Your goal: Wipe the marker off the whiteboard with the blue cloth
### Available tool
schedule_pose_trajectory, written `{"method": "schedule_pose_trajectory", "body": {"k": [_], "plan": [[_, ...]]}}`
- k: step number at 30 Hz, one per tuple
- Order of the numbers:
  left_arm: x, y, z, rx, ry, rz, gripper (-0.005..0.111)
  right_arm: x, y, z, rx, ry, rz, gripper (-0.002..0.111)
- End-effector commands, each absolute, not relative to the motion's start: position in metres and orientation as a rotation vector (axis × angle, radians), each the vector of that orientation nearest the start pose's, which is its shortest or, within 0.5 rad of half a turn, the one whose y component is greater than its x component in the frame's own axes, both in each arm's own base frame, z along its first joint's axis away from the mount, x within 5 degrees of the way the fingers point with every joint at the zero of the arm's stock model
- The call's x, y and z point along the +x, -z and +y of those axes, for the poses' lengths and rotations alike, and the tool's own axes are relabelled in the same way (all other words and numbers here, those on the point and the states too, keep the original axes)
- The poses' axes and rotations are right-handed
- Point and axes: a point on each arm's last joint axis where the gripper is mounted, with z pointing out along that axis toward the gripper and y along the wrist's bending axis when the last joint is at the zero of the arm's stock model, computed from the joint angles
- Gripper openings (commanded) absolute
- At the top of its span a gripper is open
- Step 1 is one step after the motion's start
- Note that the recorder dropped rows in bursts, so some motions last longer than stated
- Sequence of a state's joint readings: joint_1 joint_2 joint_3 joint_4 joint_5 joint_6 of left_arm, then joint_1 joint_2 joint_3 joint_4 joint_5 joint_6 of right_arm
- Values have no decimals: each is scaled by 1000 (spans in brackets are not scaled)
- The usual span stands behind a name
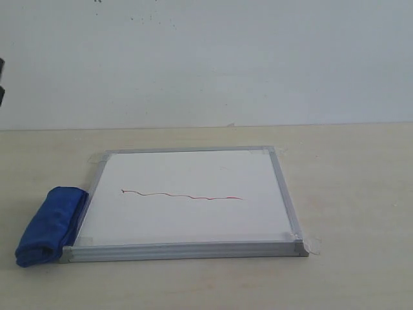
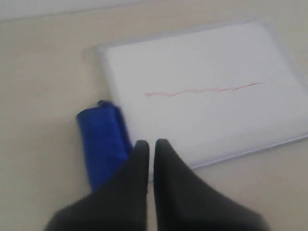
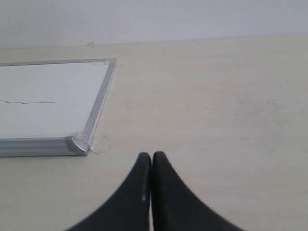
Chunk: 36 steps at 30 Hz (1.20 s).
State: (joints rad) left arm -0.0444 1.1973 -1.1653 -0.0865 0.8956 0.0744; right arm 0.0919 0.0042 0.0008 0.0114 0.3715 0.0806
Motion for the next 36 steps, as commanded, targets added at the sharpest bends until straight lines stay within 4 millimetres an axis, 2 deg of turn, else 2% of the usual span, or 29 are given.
{"method": "schedule_pose_trajectory", "body": {"k": [1,3,5,8,13,14,17,21,28,36], "plan": [[286,-326,3,-53,-188,2531,4,53,-180,5,-3,-129,1855,0],[303,-304,8,-83,-273,2580,4,53,-180,5,-3,-129,1855,0],[316,-283,7,-66,-280,2633,6,53,-180,5,-3,-129,1855,0],[334,-253,4,-28,-262,2693,22,53,-180,5,-3,-129,1855,0],[350,-212,4,-19,-259,2777,74,53,-180,5,-3,-129,1855,0],[352,-206,6,-18,-262,2797,80,53,-180,5,-3,-129,1853,0],[354,-188,9,-26,-239,2860,78,53,-180,5,-3,-129,1853,0],[357,-176,12,-40,-155,2892,75,53,-180,5,-3,-129,1853,0],[360,-167,15,-21,-40,2894,75,53,-180,5,-3,-129,1853,0],[365,-162,19,3,-56,2831,75,53,-180,5,-3,-129,1853,0]]}}
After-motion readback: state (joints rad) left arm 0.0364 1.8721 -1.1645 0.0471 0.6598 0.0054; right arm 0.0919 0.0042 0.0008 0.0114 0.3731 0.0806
